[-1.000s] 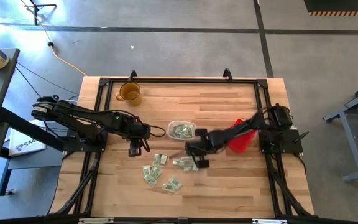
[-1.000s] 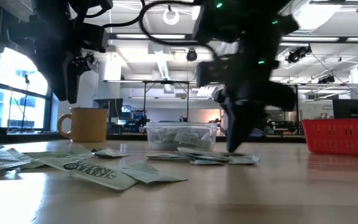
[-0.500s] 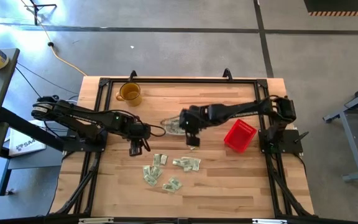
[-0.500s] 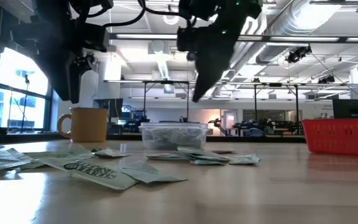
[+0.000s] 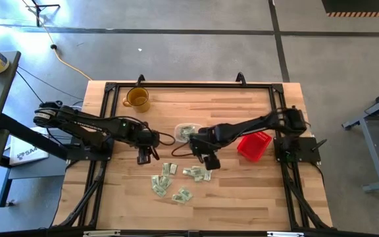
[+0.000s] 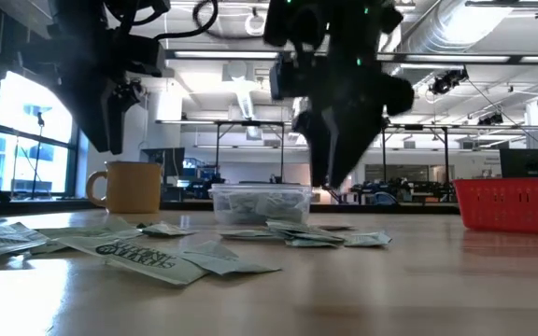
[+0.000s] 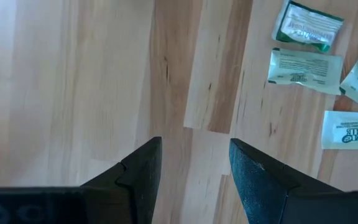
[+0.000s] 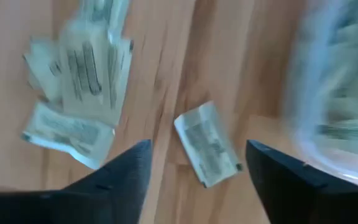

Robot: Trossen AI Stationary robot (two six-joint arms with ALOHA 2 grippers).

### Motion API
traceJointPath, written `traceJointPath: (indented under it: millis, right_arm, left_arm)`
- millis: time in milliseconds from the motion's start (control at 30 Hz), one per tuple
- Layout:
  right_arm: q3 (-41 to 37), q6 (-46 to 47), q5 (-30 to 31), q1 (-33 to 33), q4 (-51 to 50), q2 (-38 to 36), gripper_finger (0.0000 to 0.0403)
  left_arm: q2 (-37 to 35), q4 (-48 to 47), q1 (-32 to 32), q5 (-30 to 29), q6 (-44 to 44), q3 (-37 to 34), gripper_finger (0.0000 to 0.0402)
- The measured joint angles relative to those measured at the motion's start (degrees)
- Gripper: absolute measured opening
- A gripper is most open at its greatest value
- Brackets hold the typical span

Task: Pick and place items into bin
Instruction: Put the white stevia packet into the transparent bin

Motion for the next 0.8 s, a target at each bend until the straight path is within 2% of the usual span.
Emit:
traceJointPath:
  millis: [100, 167, 267, 400, 533, 733, 800]
  right_arm:
    - [-0.03, -2.05, -2.37, -0.01, -0.02, 2.96, 0.0272]
    - [-0.03, -2.52, -1.37, 0.03, 0.34, 4.56, 0.0274]
    - [-0.08, -2.36, 2.11, -0.06, 1.94, 6.10, 0.0265]
    - [0.11, -2.34, 1.88, -1.15, 2.97, 7.75, 0.0237]
    - [0.30, -0.83, -1.45, -2.27, 0.50, 8.77, 0.0172]
    - [0.09, 1.99, -2.10, -1.91, -2.27, 7.31, 0.0021]
    - [-0.07, 4.12, -1.38, -1.53, -3.92, 5.45, 0.0012]
  left_arm:
    - [0.00, -0.54, 0.00, 0.00, 0.01, 0.00, 0.0221]
    - [0.00, -1.28, 0.00, 0.00, 0.01, 0.00, 0.0221]
    - [0.00, -1.82, 0.01, 0.00, -0.27, 0.00, 0.0221]
    - [0.00, -1.70, 0.02, 0.00, -0.23, 0.00, 0.0221]
    - [0.00, -1.68, 0.00, 0.00, -0.23, 0.00, 0.0221]
    - [0.00, -1.63, 0.00, 0.02, -0.23, 0.00, 0.0221]
    - [0.00, -1.63, 0.00, 0.02, -0.23, 0.00, 0.0221]
